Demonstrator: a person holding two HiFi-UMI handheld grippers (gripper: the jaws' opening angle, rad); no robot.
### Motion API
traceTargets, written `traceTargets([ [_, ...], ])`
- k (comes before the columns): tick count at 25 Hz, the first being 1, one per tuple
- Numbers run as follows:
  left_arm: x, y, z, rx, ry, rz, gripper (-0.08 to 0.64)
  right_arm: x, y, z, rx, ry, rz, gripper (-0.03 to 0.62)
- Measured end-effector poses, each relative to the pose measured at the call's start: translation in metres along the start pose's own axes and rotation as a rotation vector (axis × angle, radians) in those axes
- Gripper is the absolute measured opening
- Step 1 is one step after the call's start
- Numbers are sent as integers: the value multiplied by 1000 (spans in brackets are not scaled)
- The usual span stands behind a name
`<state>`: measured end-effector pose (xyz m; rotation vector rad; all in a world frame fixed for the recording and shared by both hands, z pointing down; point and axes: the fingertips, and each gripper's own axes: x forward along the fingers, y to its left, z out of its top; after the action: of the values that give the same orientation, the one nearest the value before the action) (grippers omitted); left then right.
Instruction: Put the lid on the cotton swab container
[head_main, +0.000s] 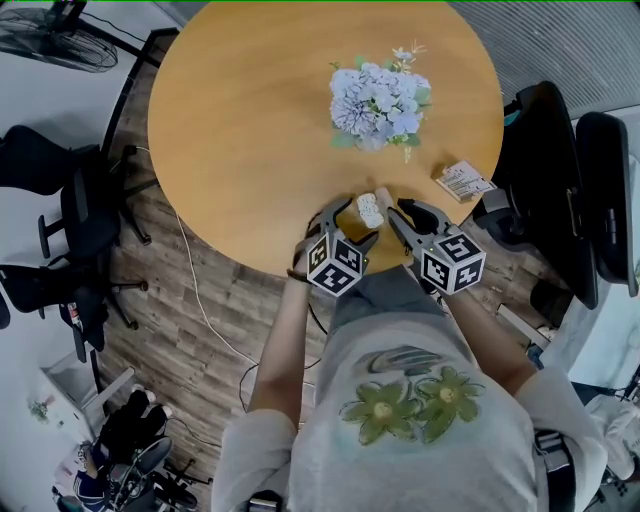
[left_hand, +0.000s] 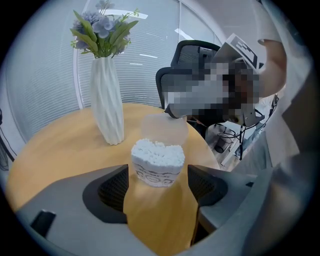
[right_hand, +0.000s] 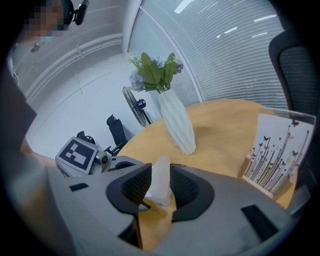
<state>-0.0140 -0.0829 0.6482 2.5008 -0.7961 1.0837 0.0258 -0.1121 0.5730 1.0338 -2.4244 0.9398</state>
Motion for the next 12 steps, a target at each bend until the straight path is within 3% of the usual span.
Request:
traceTargets([
  [4, 3, 2, 2, 24, 1, -7, 377, 1, 2, 1, 16, -1, 17, 75],
  [8, 6, 0, 3, 45, 6, -22, 376, 2, 2, 0, 50, 3, 34, 75],
  [12, 9, 2, 2, 52, 10, -18, 332, 3, 2, 0, 77, 11, 52, 75],
])
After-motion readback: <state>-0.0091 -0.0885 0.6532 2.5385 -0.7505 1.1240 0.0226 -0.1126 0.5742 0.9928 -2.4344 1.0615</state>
